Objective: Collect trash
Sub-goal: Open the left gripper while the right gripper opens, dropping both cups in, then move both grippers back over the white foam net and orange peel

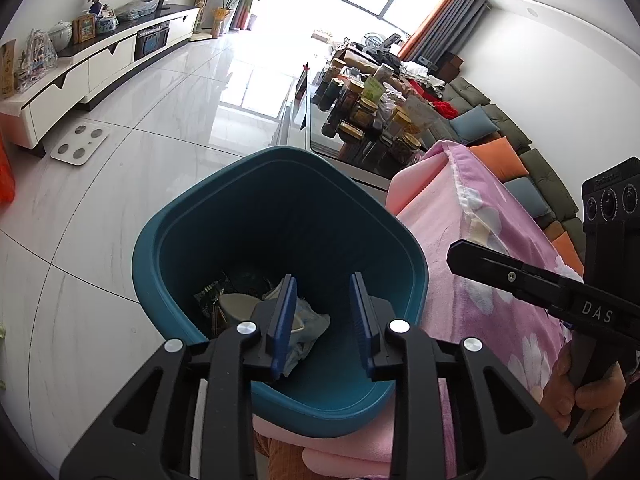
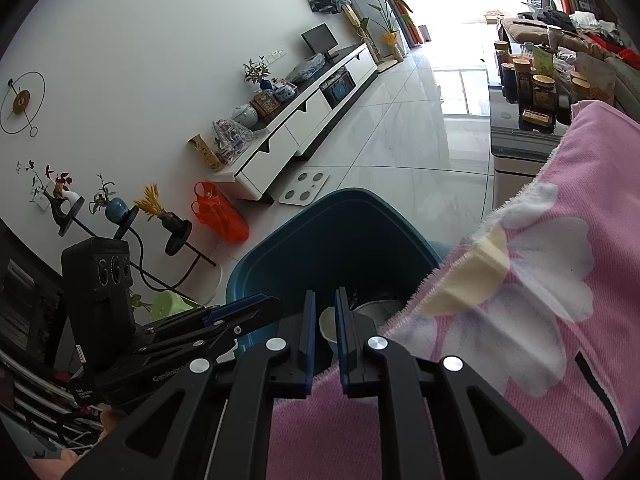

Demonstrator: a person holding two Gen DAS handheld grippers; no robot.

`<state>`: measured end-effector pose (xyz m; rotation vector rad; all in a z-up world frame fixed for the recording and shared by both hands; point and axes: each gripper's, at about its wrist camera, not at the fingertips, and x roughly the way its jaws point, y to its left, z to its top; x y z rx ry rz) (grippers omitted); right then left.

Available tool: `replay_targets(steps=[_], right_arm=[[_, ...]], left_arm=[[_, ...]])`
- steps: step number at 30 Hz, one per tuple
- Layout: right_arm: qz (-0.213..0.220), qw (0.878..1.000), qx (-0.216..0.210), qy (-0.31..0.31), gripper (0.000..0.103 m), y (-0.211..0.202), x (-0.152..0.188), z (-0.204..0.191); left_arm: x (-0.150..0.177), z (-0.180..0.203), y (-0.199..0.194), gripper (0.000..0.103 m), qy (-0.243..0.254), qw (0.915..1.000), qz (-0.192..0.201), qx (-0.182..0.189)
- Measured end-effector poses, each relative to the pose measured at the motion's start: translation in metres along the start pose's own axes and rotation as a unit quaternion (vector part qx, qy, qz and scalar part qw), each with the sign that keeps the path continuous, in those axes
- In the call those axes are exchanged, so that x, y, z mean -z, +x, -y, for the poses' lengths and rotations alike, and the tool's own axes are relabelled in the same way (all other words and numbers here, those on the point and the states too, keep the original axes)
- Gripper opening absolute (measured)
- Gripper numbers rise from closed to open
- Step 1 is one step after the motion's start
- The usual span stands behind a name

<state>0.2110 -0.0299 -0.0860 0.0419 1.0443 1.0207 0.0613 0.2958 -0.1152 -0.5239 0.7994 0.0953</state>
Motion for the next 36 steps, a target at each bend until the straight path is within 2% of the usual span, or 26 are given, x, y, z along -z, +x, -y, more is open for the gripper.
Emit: replay_targets(steps=[3,10,17,23,30,36], right_arm=[[0.009,1.000,-0.005,0.003,0.022,-0.012,0.004,0.003],[0.042,0.999,-0.008,-0.012,0.035,-0.063,0.026,0.010],[0.092,0.995,0.022,0.014,0.036,-0.133,0.061,0.043],[0.131,0.986,0.080,0.063,0.036,-0.188,0.101,0.086],[0.176,0.967,0.139,0.118,0.036,-0.246,0.140,0.135],[0.214,0.947,0.178,0.158,0.036,-0.284,0.156,0.172]], left_arm=[[0.003,0.008,-0.007,0.038,0.016,0.9998,0.011,0.003],[0.010,0.048,-0.030,0.061,0.072,0.9962,0.041,0.027],[0.020,0.109,-0.033,0.062,0.132,0.9871,0.033,0.085],[0.033,0.166,-0.016,0.062,0.180,0.9753,0.007,0.128],[0.058,0.235,0.007,0.062,0.234,0.9579,-0.028,0.165],[0.073,0.292,0.026,0.062,0.273,0.9424,-0.049,0.187]])
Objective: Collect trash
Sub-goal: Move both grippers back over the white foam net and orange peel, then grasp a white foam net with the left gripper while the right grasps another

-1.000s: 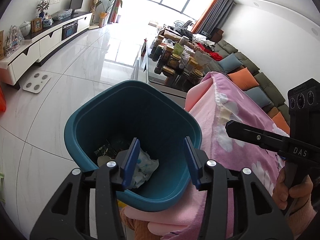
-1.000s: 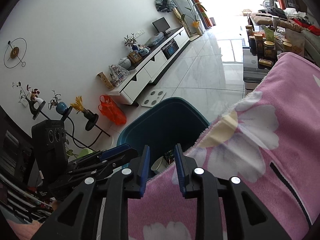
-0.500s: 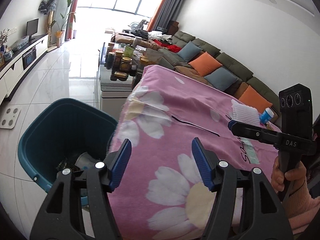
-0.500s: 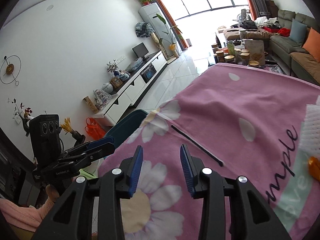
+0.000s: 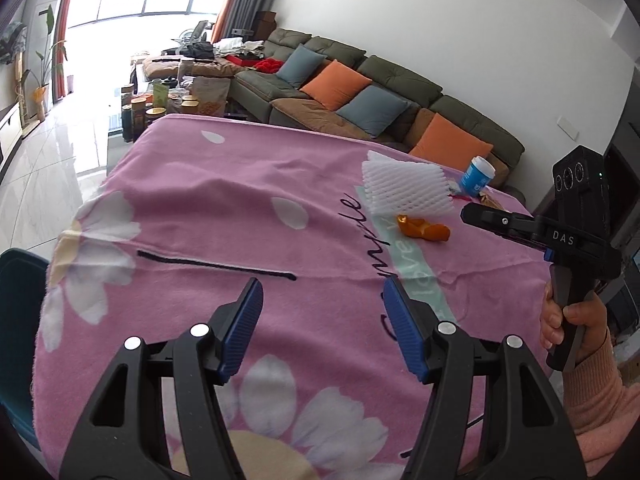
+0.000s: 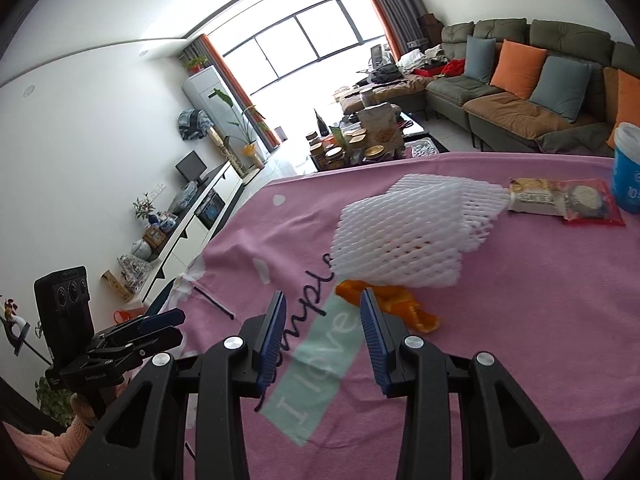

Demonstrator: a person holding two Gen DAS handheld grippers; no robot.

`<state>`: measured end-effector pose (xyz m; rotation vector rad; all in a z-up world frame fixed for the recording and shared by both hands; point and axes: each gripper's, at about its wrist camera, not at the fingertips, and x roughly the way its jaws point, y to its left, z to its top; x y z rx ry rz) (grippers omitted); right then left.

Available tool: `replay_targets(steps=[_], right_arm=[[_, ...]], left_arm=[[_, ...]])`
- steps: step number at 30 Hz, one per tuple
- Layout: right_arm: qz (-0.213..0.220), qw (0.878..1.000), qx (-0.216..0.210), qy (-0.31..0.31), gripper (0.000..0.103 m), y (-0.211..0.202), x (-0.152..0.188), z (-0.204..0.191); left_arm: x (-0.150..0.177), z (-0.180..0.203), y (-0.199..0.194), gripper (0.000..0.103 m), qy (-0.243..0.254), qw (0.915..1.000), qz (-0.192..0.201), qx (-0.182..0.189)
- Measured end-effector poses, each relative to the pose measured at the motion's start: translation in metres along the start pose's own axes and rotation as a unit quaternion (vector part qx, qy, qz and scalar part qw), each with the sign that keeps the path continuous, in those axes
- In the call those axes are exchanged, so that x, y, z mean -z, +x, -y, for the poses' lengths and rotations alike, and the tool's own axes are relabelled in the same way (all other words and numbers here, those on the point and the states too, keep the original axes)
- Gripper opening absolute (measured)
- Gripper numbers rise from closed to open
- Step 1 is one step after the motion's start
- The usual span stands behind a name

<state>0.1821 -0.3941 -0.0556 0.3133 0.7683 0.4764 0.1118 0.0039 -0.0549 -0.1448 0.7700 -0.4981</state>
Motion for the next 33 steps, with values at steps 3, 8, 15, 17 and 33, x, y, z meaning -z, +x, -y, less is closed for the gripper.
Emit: replay_targets(steps=[3,8,15,17,33], right_arm=[[0.011,1.000,0.015,0.017,0.036,-0.003,-0.006,0.020],[0.014,0.999,0.032,0.033,0.036,0.006,-0.017,0.048],[0.002,0.999,0.031,0.035,0.037,0.023,-0.035,0.065],[-0.004,0.999,0.020,0.037,0.037,0.026,-0.037,0.067],[-0.042,0.980,-0.173,0.087,0.004,0.031,-0.026,0.043]], left_arm=[[-0.007,0.018,0.016,0.062,0.017,0.9998,-0.010,0.010],[-0.019,0.043,0.039,0.062,0.037,0.9989,-0.022,0.018],[-0.032,0.055,0.062,0.062,0.041,0.9983,-0.037,0.016],[-0.036,0.056,0.068,0.062,0.043,0.9981,-0.041,0.013],[-0.035,0.027,0.049,0.067,0.021,0.9992,-0.030,0.013]])
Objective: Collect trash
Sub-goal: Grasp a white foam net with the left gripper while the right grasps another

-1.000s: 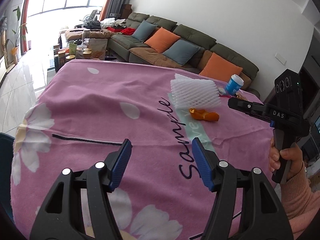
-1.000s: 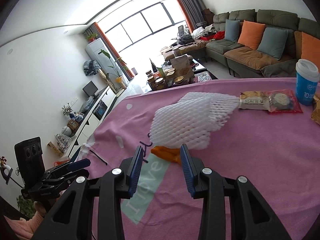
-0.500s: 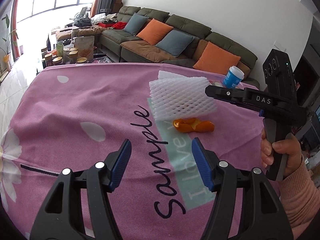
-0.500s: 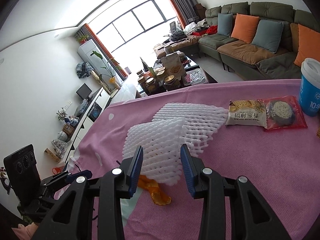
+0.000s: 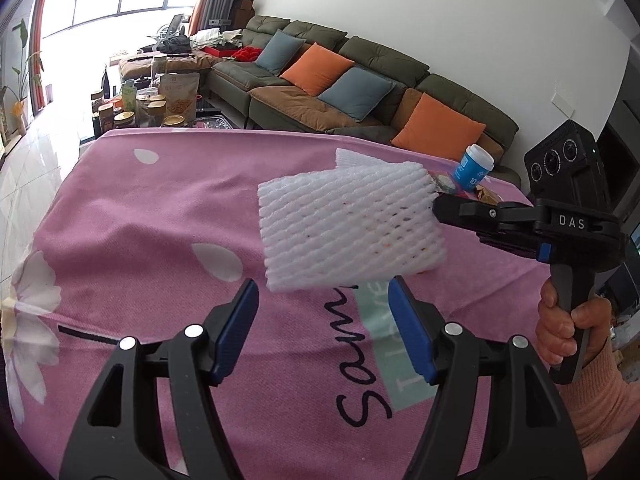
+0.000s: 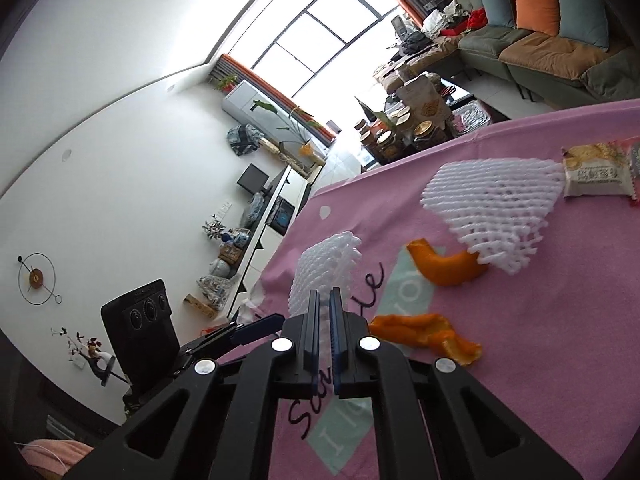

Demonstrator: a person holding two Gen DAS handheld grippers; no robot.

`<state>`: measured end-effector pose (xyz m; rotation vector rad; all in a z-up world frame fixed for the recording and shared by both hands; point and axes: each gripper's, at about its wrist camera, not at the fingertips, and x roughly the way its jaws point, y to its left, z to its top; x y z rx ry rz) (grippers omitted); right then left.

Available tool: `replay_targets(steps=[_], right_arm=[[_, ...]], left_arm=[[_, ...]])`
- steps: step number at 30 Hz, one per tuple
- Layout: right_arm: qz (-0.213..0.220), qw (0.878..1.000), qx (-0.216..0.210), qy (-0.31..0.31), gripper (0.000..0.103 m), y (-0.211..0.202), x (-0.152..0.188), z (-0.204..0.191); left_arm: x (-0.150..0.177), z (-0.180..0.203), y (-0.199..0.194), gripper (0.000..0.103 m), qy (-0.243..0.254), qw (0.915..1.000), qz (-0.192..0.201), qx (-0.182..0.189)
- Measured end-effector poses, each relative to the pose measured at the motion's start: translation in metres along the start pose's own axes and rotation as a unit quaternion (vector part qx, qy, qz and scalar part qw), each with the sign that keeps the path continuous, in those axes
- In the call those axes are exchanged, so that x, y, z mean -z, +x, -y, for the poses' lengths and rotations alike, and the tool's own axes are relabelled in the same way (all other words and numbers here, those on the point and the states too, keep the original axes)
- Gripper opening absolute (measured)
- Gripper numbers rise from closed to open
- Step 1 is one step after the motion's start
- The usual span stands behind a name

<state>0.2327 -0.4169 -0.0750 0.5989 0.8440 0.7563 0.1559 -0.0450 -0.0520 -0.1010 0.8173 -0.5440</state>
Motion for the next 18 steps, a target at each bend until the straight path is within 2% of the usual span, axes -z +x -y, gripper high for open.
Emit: replay_targets(steps=[4,6,9,13,17,18], right_arm=[[-0.045,0.998,0.031,-0.013,0.008,0.021,0.008,0.000],[-0.047,0.997,0.062,-0.024,0.015,0.022,0.009,-0.002],[-0.024,0.995,0.090,-0.040,0.033,0.006,0.006,-0.006],[0.022,0.992,0.125,-0.024,0.037,-0.021,-0.005,0.007],[0.051,0.984,0.167,0.032,0.049,-0.034,-0.017,0.038],[0.053,0.983,0.172,0.044,0.049,-0.034,-0.019,0.046]], left_arm=[[0.007,-0.021,-0.008,0.067,-0.028,0.9996,-0.003,0.000],[0.009,-0.031,-0.007,0.067,-0.043,0.9990,-0.009,-0.004],[0.007,-0.038,-0.002,0.067,-0.055,0.9983,-0.017,-0.002],[0.001,-0.038,0.009,0.067,-0.055,0.9979,-0.034,-0.002],[0.000,-0.036,0.018,0.067,-0.053,0.9975,-0.047,0.000],[0.000,-0.035,0.020,0.065,-0.051,0.9974,-0.051,0.001]])
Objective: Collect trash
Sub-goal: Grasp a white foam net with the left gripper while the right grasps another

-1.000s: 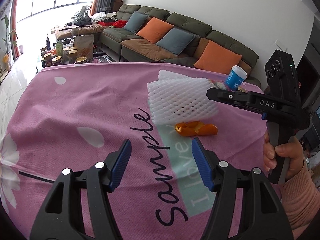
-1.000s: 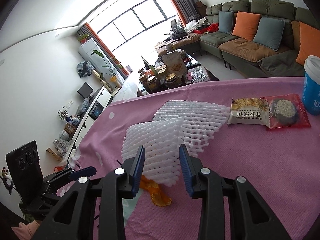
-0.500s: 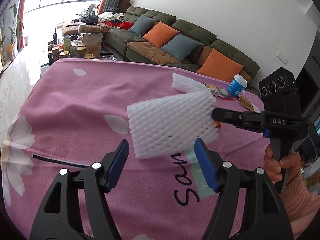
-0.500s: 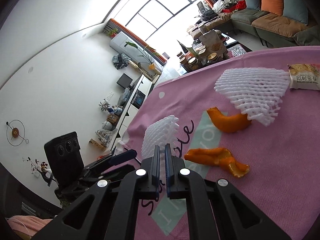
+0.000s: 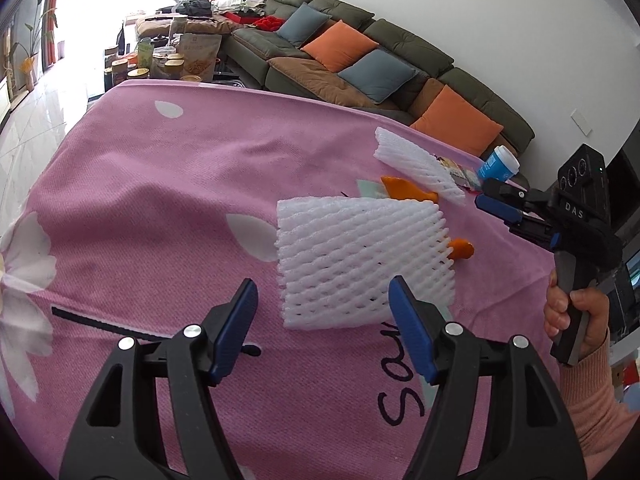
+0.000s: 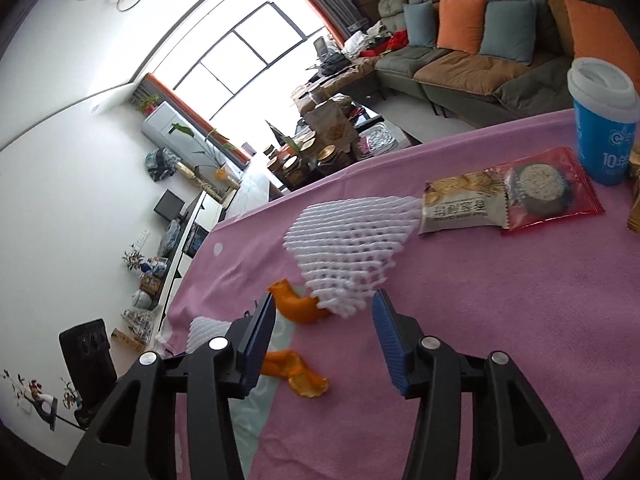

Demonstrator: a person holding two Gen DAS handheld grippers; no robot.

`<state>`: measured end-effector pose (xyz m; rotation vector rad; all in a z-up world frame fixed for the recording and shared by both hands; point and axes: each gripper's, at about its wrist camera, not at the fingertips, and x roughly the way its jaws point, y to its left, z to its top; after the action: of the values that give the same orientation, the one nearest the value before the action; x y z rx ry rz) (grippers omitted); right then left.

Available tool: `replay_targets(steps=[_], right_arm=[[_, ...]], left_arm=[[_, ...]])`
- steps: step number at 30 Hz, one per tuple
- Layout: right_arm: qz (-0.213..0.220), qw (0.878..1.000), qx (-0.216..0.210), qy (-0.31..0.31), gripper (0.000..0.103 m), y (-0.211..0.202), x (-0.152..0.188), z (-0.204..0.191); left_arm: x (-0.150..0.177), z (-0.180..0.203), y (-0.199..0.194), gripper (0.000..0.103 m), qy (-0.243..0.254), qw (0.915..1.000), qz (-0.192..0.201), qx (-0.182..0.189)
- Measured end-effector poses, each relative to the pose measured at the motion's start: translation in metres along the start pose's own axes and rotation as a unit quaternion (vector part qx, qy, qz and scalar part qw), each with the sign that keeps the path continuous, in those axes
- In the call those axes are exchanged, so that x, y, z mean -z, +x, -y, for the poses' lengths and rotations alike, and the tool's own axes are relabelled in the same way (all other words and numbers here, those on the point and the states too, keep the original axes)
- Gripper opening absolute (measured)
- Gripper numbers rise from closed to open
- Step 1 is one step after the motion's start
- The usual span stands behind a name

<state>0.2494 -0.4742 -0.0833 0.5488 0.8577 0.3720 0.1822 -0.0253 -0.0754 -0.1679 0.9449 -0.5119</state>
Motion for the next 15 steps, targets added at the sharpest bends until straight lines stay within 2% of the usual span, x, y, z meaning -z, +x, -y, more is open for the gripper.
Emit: replay_targets(steps=[3,6,8,9,10,12,13,15], right_arm=[[-0.010,1.000,0.002,0.028,0.050,0.015,-0.005,0.010],[-0.017,0.999,0.004,0.031,0.049,0.028,-0.009,0.009],[-0.022,0.999,0.001,0.032,0.049,0.035,-0.008,0.007],[-0.025,0.999,0.000,0.032,0.048,0.039,-0.007,0.006],[-0.030,0.999,-0.001,0.033,0.046,0.042,-0.007,0.006],[-0.033,0.999,0.001,0.034,0.030,0.046,-0.005,0.006],[-0.033,0.999,0.000,0.034,0.028,0.044,-0.003,0.008],[-0.028,0.999,-0.004,0.028,0.016,0.041,-0.004,0.004]], left_arm=[[-0.001,0.005,0.006,0.062,0.005,1.0000,-0.005,-0.003],[-0.003,0.009,0.009,0.054,0.010,0.9999,-0.008,-0.004],[-0.005,0.012,0.011,0.052,0.013,0.9998,-0.009,-0.009],[-0.004,0.013,0.011,0.046,0.015,0.9998,-0.009,-0.011],[-0.005,0.013,0.012,0.043,0.016,0.9998,-0.010,-0.012],[-0.005,0.012,0.012,0.039,0.012,0.9998,-0.008,-0.013],[-0.004,0.012,0.011,0.034,0.011,0.9998,-0.007,-0.013],[-0.003,0.011,0.009,0.031,0.009,0.9999,-0.005,-0.012]])
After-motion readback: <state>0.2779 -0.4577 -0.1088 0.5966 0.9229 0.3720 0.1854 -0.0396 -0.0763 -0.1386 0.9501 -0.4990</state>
